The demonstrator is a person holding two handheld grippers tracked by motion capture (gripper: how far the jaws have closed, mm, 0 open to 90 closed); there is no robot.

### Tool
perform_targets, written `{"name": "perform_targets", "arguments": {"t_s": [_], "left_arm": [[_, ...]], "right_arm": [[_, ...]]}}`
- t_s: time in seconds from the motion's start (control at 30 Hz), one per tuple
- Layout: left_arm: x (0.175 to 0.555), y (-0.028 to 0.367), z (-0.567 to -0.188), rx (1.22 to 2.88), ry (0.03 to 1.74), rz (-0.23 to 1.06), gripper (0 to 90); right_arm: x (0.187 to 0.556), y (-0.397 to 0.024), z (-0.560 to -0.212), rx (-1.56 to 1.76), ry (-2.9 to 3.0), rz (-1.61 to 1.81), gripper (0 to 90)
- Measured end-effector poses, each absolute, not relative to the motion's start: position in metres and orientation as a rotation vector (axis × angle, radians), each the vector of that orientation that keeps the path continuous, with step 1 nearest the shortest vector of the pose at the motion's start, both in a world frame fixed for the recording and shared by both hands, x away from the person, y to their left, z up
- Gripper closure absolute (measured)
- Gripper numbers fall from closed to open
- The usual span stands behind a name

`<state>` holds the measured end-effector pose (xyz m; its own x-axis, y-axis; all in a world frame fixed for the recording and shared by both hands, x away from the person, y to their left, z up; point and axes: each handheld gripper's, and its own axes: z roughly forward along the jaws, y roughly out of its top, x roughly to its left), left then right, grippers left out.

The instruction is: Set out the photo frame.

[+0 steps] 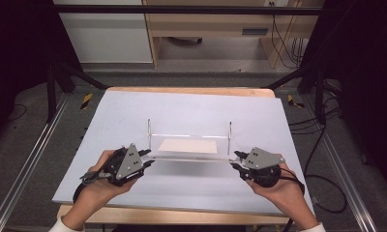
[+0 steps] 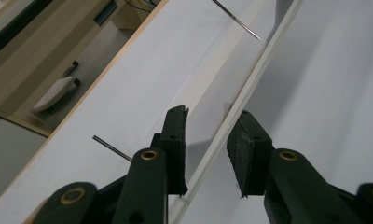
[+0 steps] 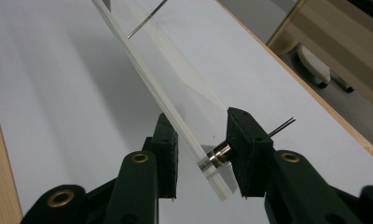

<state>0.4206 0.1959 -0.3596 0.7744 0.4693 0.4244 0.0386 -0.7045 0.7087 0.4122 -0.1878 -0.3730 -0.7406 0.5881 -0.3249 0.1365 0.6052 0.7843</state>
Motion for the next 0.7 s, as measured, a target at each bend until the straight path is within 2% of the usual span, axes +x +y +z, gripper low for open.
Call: {"name": "perform_targets", "arguments": {"t_s": [0.5, 0.7], "left_arm": [[0.449, 0.196, -0.333, 2.279, 0.380, 0.727, 66.3], [0.458, 0.196, -0.326, 2.281, 0.381, 0.716, 66.0]], "right_arm": [[0.441, -0.195, -0.350, 0.628, 2.297, 1.157, 62.8], [0.444, -0.198, -0.352, 0.660, 2.204, 1.223, 54.4]]}}
